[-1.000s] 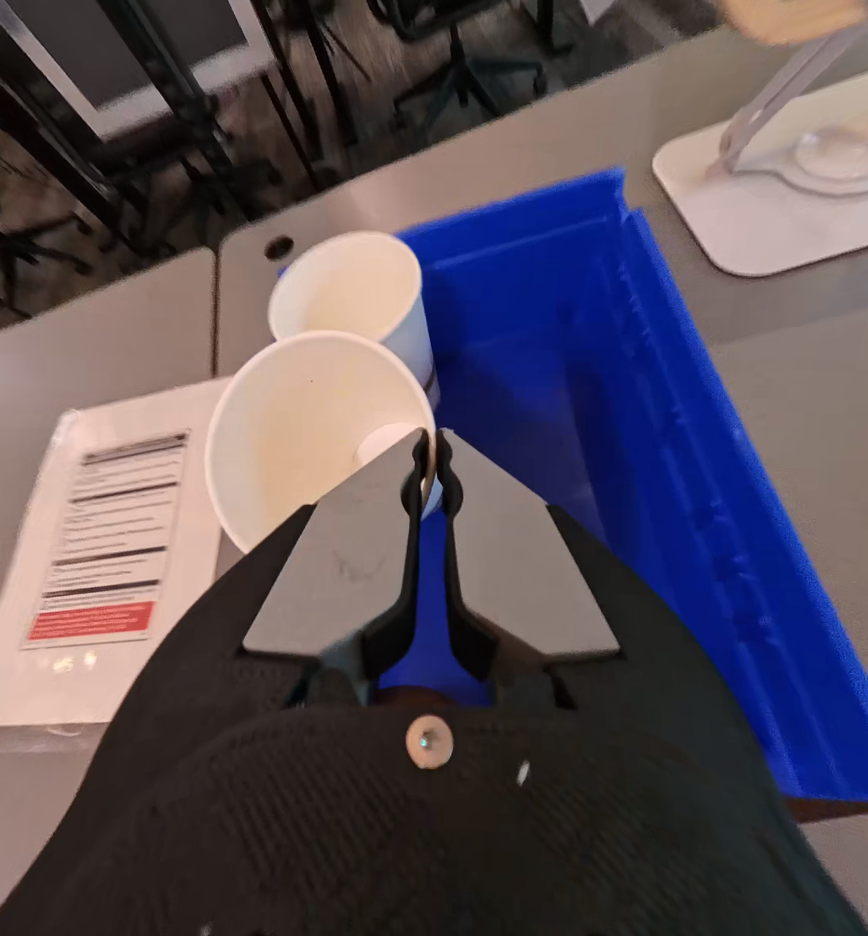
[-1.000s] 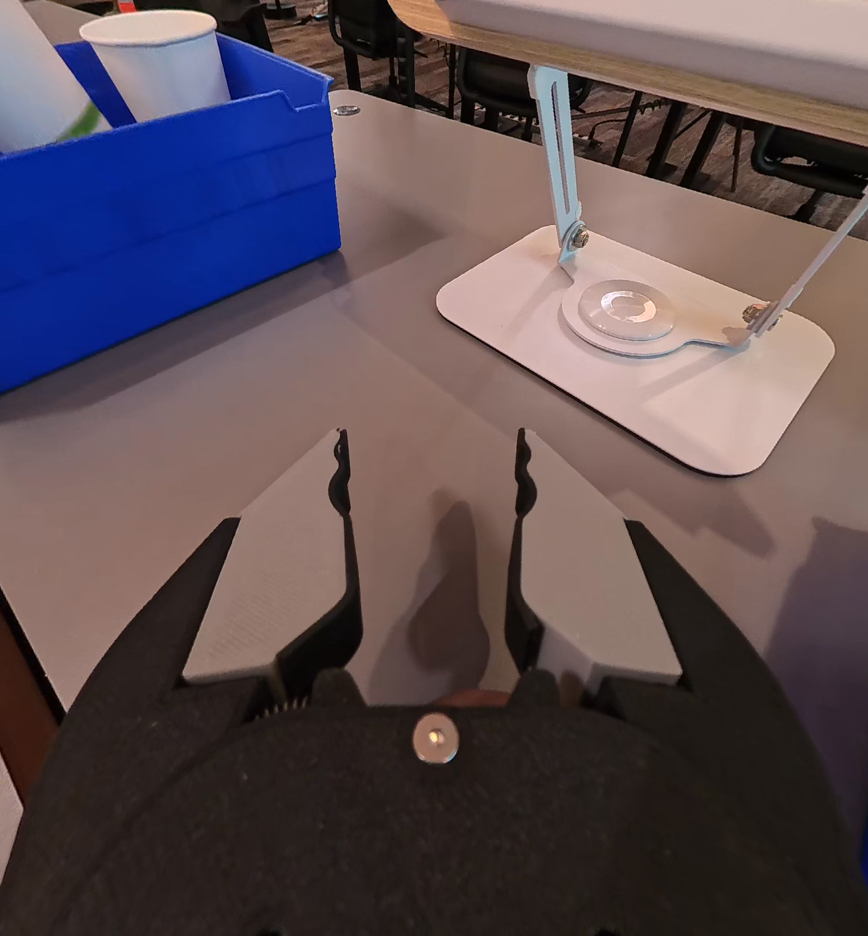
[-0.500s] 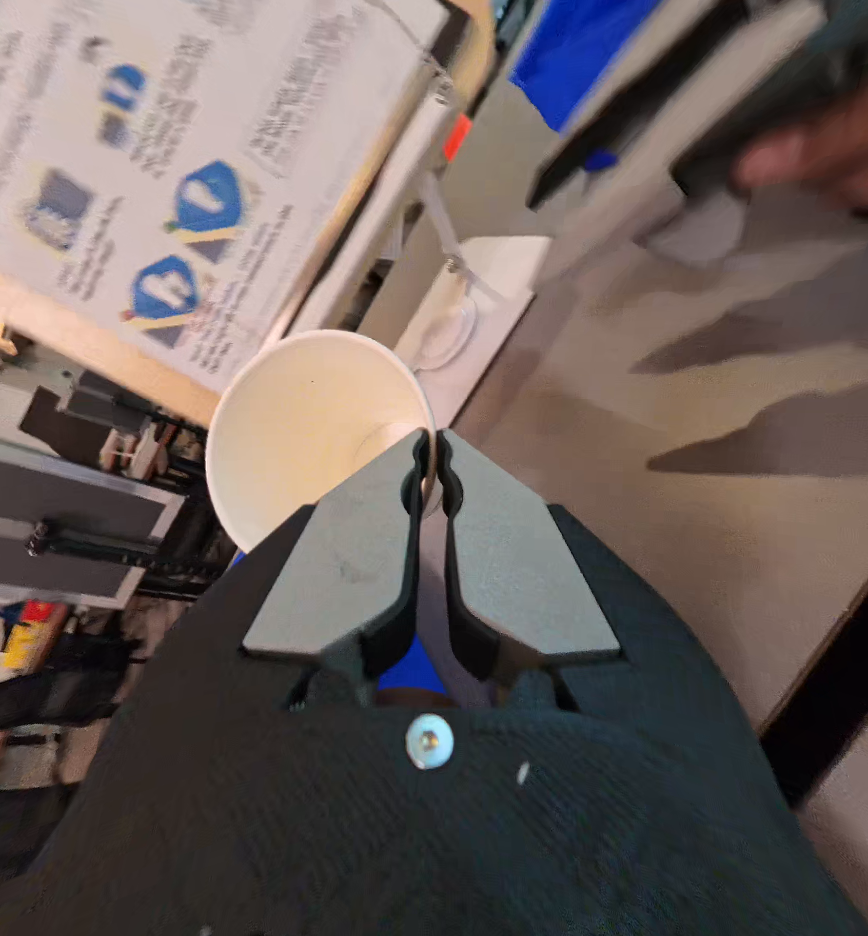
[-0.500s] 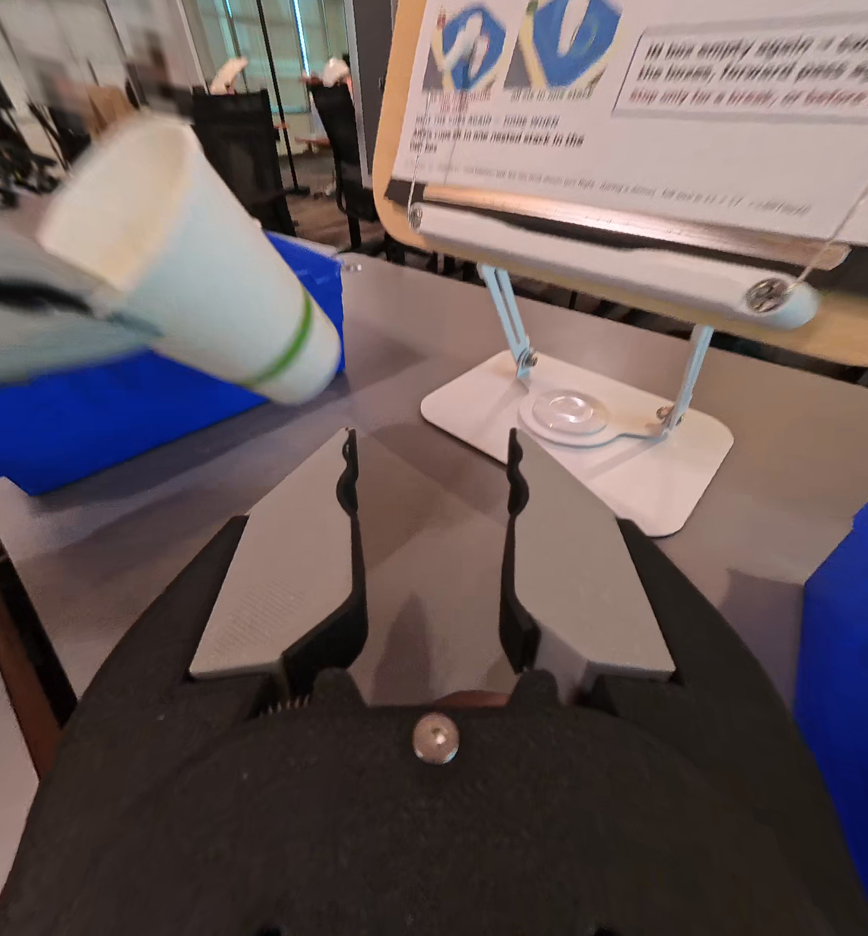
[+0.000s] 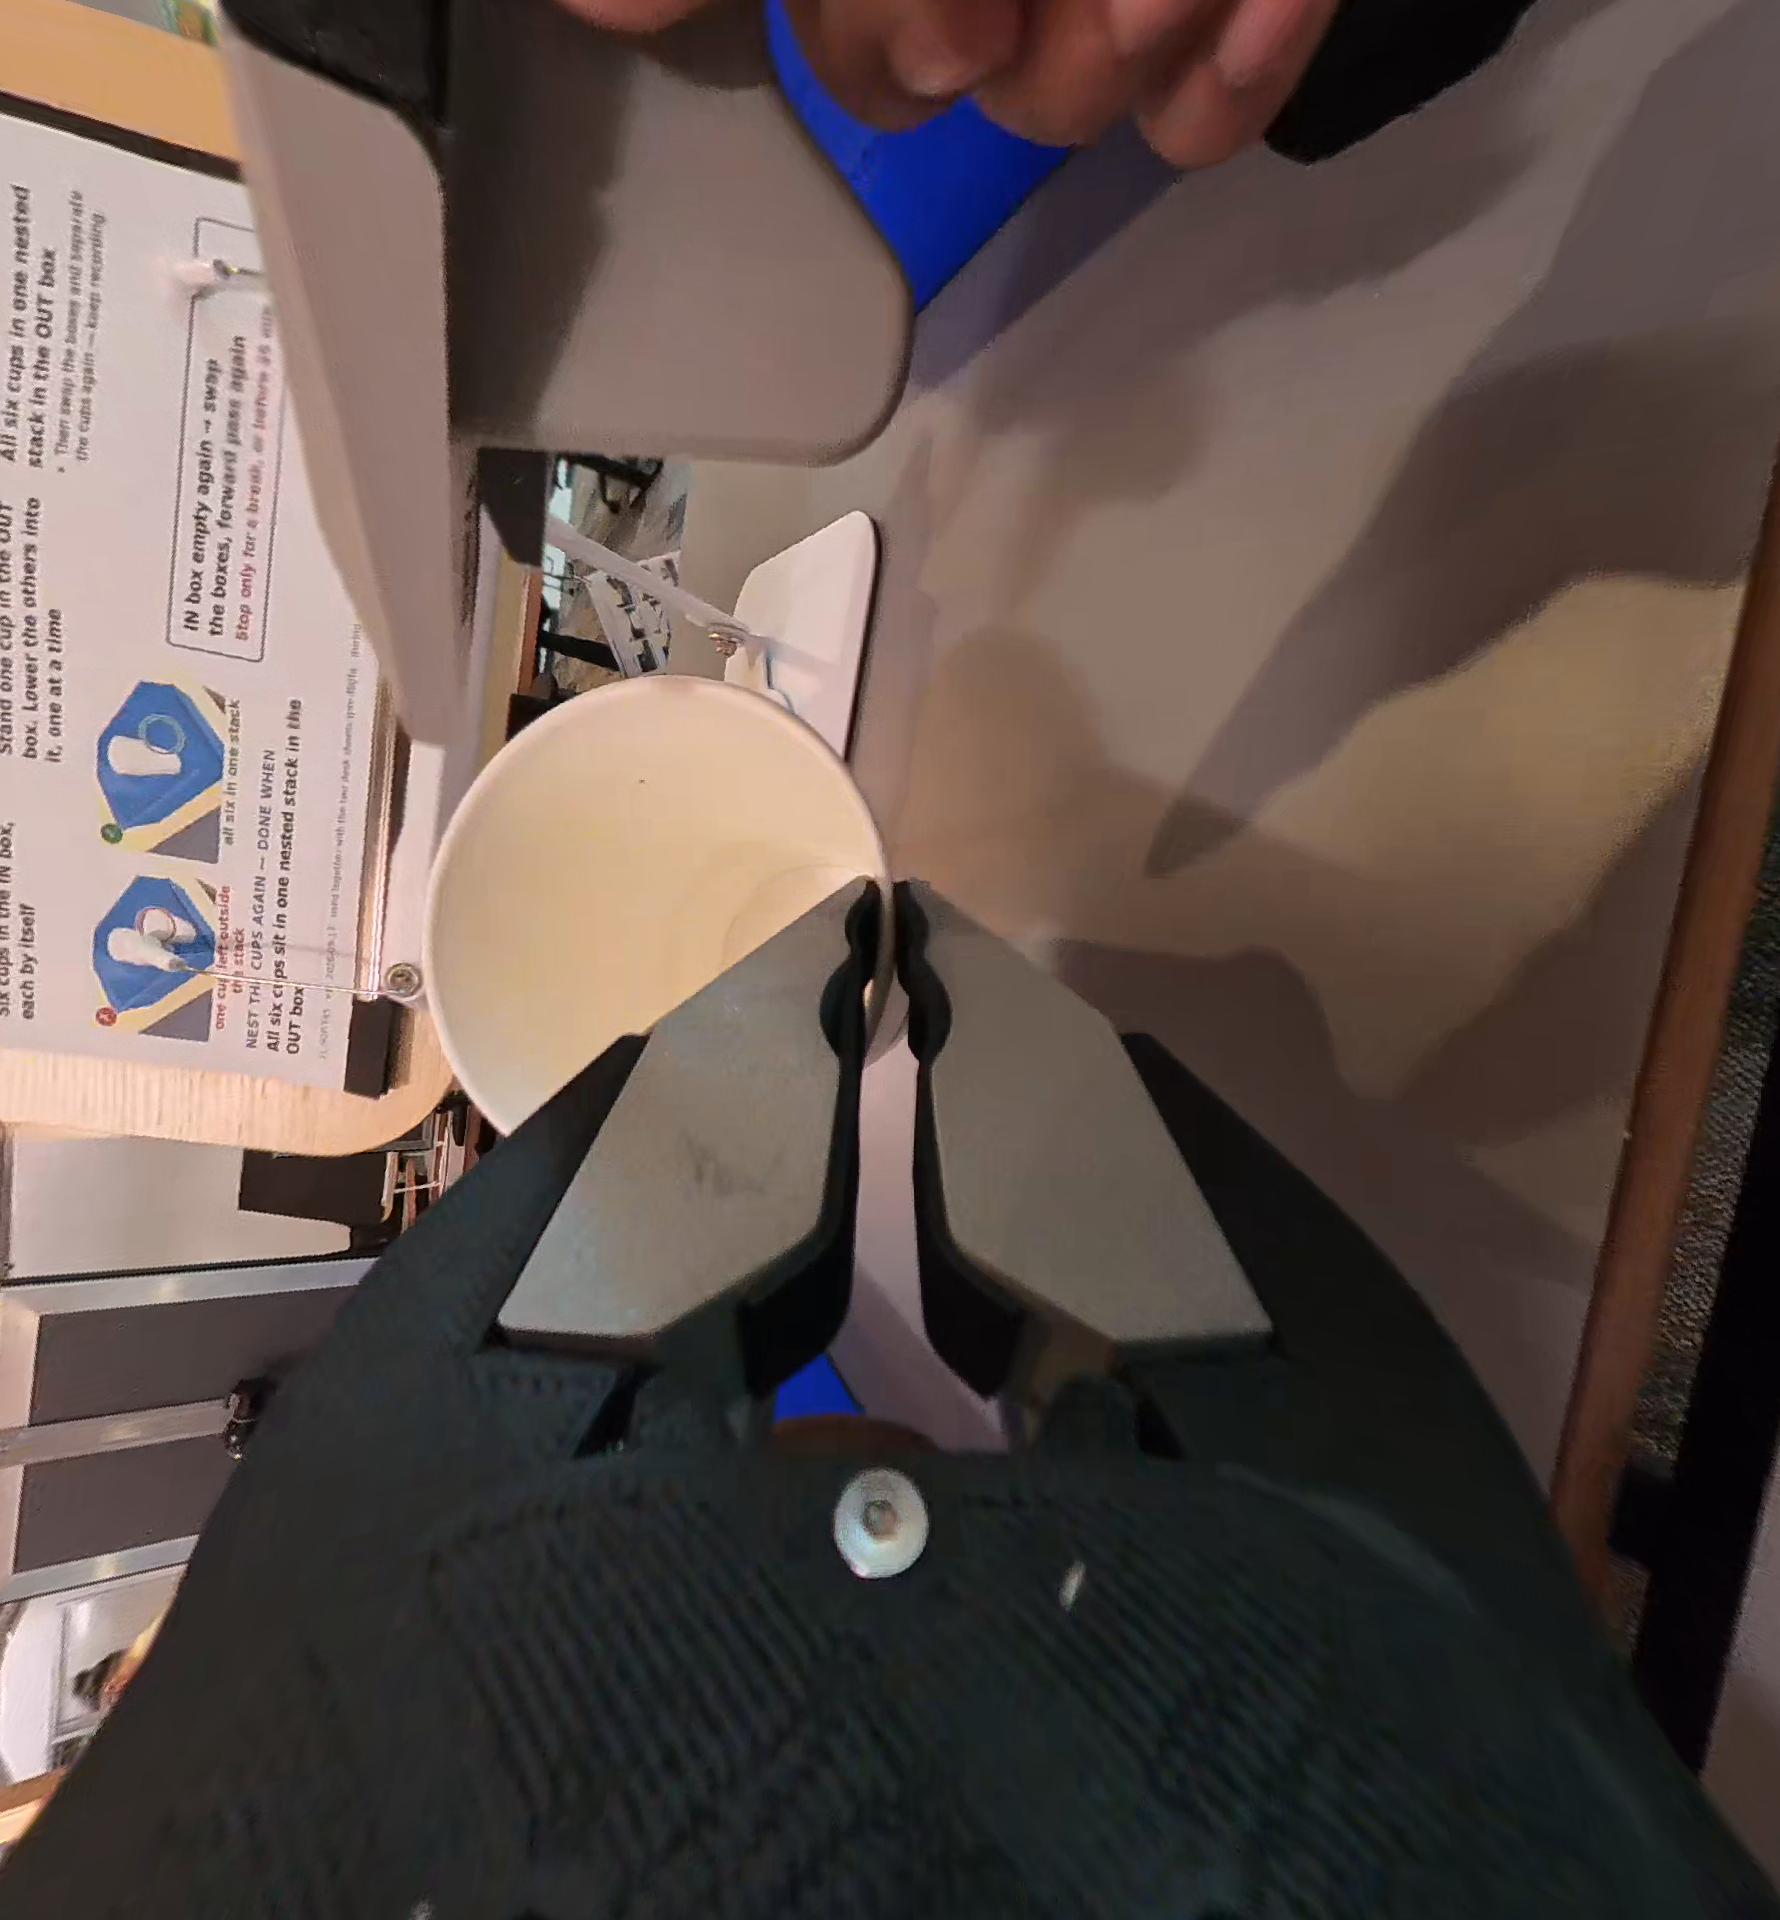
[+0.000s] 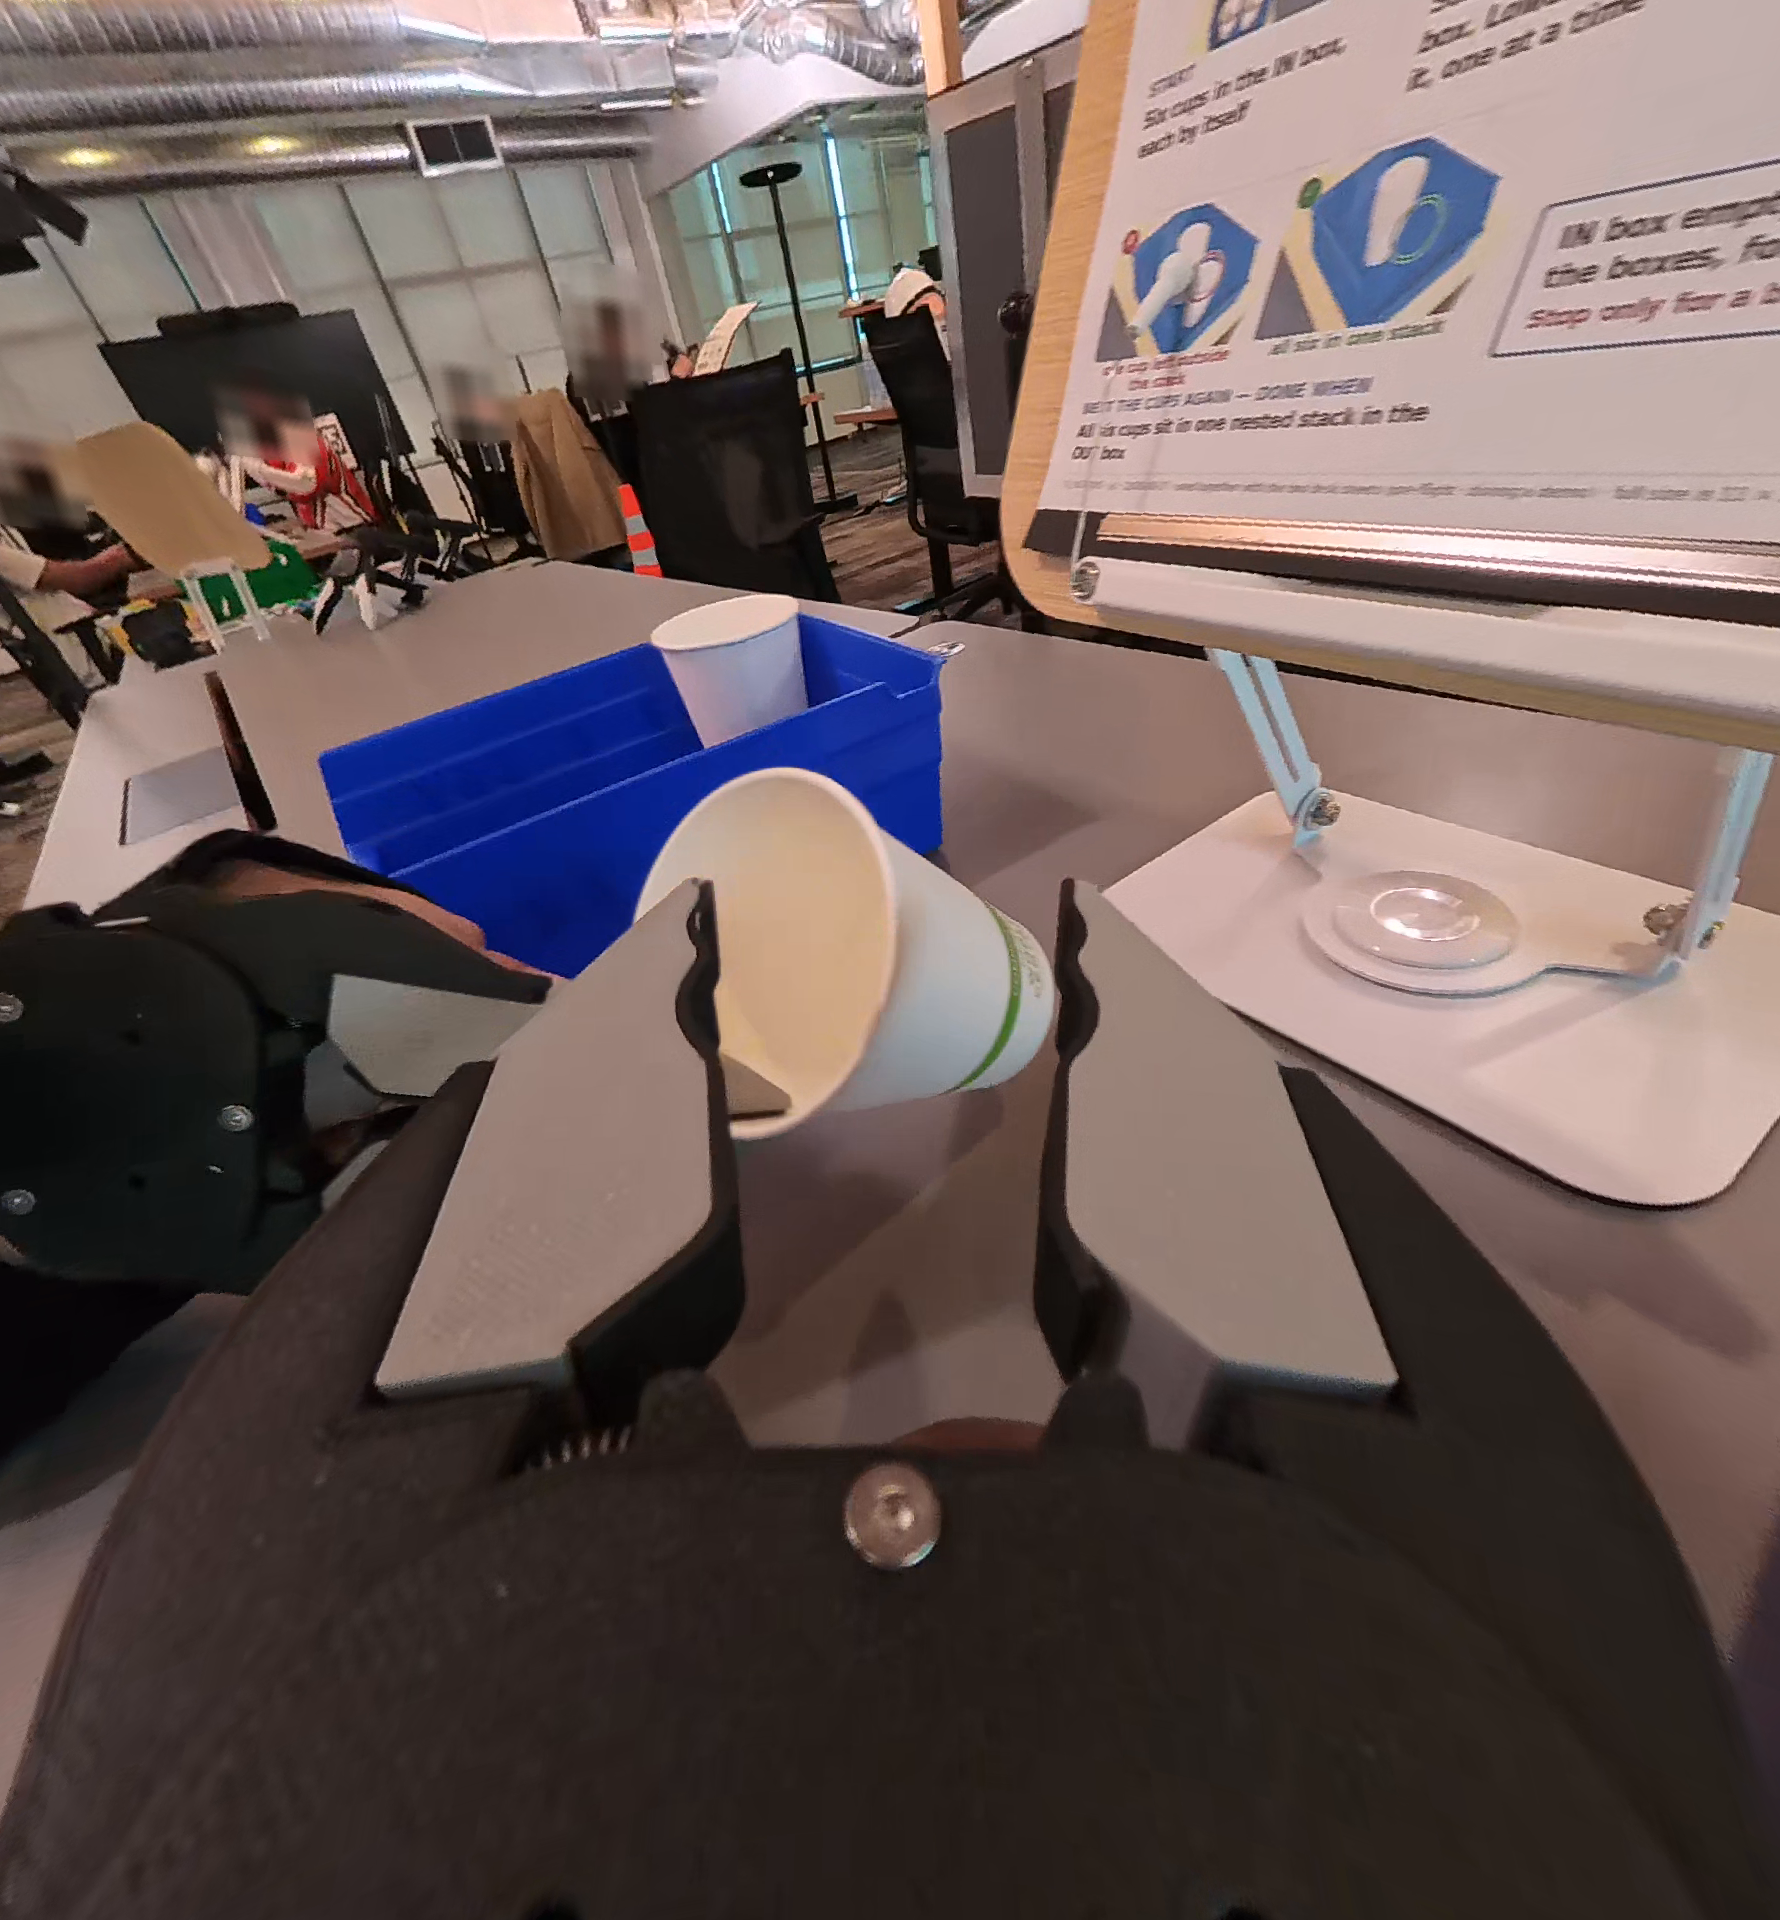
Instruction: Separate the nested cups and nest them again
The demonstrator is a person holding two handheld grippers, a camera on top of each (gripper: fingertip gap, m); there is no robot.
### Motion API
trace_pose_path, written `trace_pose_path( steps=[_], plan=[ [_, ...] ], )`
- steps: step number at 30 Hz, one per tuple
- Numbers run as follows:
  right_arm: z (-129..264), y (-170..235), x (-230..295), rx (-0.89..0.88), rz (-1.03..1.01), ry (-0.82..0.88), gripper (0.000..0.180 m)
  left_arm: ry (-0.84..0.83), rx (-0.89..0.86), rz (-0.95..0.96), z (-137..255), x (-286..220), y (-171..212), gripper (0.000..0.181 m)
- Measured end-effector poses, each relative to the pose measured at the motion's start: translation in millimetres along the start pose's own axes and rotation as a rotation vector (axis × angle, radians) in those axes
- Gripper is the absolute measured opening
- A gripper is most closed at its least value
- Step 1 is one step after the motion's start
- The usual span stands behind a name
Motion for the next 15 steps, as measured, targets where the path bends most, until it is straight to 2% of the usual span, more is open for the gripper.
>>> trace_pose_path(
  steps=[5, 9, 15],
  plan=[
    [-5, 5, 13, 0.036, 0.053, -0.013, 0.064, 0.01, 0.012, -0.03, -3, -7, 0, 0.0],
    [-14, 19, 11, 0.118, 0.122, 0.047, 0.064, 0.01, -0.008, -0.06, -3, -13, -6, 0.0],
    [-23, 40, 0, 0.227, 0.178, 0.126, 0.049, -0.01, -0.058, -0.088, 2, -15, -20, 0.0]
  ],
)
Point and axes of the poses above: each gripper's, where its closed fingertips meet, z back along the fingers, y out of its underside, x = y × z across the jaws, the point moved 2 cm from there along z, back along the fingers, and after that the axes turned 8 degrees about x, right-handed, at the moved point
